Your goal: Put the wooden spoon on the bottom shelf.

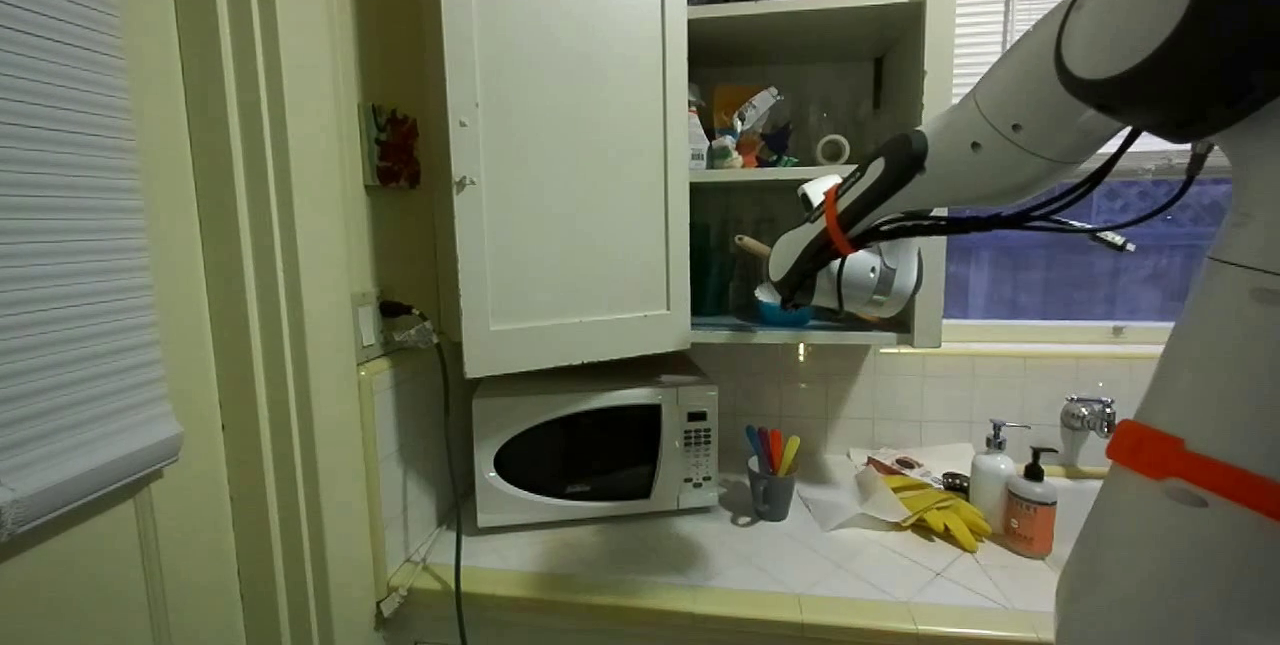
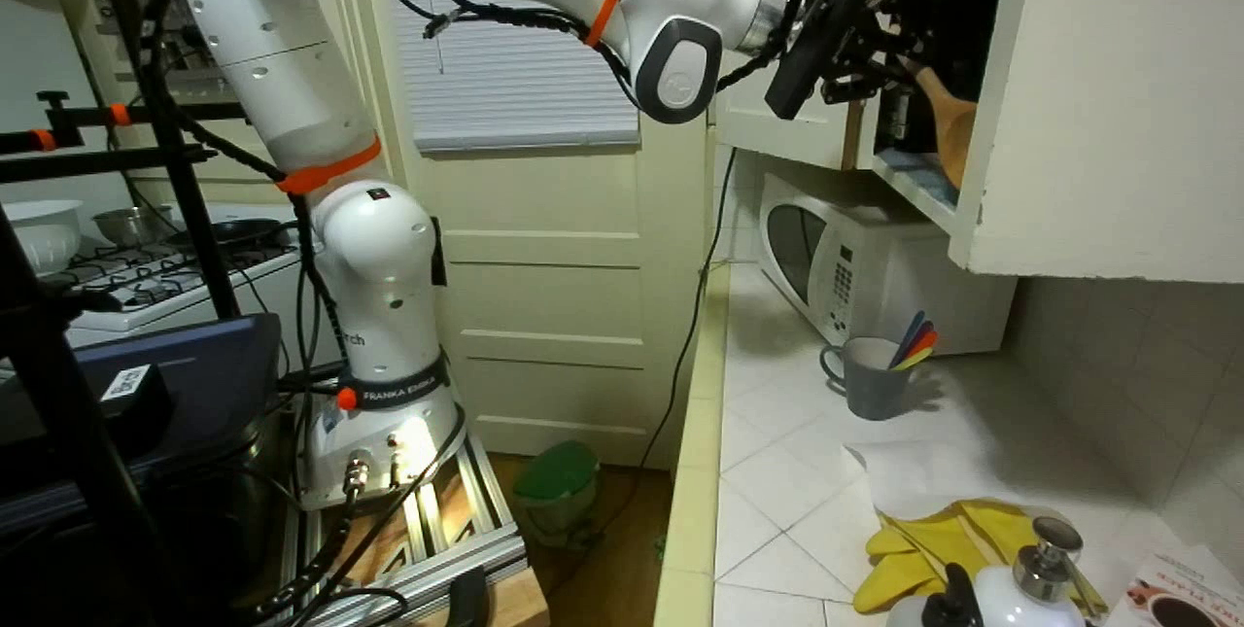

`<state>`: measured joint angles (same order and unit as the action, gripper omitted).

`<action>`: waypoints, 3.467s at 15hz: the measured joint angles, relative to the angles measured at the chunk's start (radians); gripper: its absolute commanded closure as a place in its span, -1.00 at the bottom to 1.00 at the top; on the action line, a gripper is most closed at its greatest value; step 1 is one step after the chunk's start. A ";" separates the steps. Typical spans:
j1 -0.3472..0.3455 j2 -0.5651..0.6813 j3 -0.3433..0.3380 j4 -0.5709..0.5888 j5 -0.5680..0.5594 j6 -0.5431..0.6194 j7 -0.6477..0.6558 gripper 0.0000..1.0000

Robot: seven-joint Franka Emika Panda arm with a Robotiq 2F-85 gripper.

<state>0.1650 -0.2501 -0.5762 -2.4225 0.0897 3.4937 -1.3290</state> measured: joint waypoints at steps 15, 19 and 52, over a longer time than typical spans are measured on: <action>-0.144 0.220 0.088 0.115 -0.060 0.020 0.051 0.88; -0.145 0.258 0.089 0.147 -0.058 0.020 0.050 -0.10; -0.129 0.188 0.140 0.091 0.053 0.020 0.007 1.00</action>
<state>0.0358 -0.0623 -0.4365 -2.3317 0.1426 3.5137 -1.3221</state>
